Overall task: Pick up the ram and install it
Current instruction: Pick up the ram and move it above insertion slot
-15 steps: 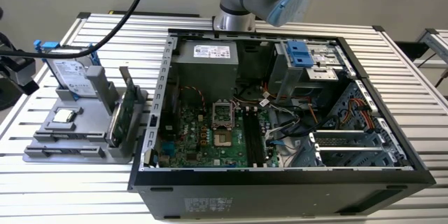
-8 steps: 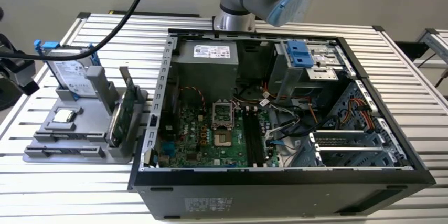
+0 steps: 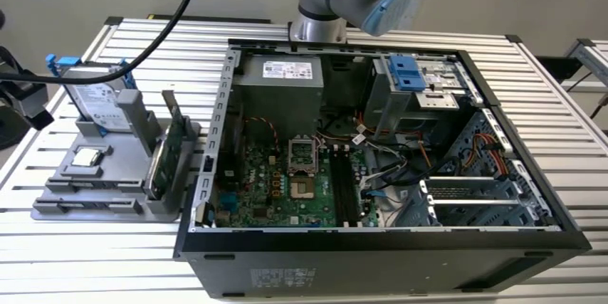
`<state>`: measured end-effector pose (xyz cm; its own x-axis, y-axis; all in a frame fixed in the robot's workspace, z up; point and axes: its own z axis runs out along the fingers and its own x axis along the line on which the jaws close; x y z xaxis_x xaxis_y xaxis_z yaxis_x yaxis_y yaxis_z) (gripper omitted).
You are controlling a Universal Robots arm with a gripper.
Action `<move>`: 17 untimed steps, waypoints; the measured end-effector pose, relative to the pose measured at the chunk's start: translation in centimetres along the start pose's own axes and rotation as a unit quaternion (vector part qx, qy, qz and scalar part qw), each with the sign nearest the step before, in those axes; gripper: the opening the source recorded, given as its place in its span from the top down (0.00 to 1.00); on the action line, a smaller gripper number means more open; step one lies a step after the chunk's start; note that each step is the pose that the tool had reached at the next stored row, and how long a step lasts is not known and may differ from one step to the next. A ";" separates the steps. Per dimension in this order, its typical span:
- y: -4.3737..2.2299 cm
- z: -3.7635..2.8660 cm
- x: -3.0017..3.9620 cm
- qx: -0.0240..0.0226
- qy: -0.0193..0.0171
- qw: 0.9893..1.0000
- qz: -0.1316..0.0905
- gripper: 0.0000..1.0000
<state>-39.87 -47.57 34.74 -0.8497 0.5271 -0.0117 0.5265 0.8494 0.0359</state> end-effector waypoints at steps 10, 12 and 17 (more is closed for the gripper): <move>0.00 0.02 0.00 0.000 0.000 1.000 0.003 1.00; 0.00 0.02 0.00 0.000 0.000 1.000 0.003 1.00; 0.00 0.04 0.00 0.000 0.000 1.000 0.004 1.00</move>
<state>-39.87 -47.57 34.70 -0.8451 0.5345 -0.0119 0.5338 0.8448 0.0355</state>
